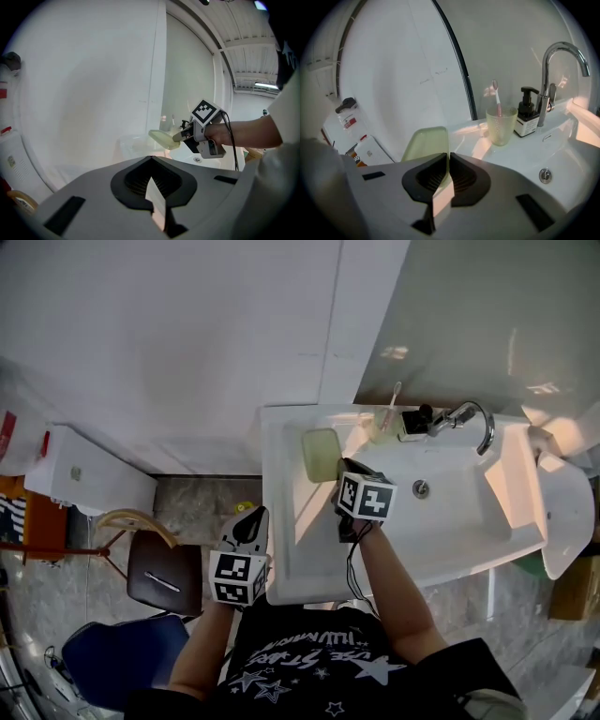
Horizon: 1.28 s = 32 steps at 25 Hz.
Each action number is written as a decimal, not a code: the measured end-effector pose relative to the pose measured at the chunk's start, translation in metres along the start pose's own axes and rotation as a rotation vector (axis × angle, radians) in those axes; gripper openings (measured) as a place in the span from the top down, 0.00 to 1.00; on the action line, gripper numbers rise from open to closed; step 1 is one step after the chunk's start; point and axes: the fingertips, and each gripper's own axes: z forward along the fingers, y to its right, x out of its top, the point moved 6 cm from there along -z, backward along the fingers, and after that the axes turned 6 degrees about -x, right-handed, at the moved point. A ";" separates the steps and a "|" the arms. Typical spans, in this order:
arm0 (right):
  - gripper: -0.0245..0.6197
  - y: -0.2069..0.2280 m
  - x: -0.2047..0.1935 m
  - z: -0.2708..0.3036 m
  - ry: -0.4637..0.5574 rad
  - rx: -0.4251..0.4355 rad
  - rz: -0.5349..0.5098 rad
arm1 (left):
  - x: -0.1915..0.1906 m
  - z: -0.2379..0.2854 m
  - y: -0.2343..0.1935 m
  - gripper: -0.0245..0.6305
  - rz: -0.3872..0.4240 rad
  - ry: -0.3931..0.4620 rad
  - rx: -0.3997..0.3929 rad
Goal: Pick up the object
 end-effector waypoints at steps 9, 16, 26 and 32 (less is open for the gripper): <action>0.91 0.052 -0.002 -0.072 0.064 0.082 -0.020 | -0.005 -0.013 0.085 0.94 -0.007 0.031 0.042; 0.91 0.108 -0.023 -0.125 0.073 0.124 0.005 | -0.020 -0.024 0.163 0.94 -0.022 0.040 0.069; 0.91 0.188 -0.059 -0.179 0.069 0.159 -0.008 | -0.050 -0.033 0.255 0.94 -0.061 0.019 0.130; 0.91 0.225 -0.075 -0.196 0.069 0.138 0.032 | -0.057 -0.031 0.284 0.94 -0.045 -0.007 0.113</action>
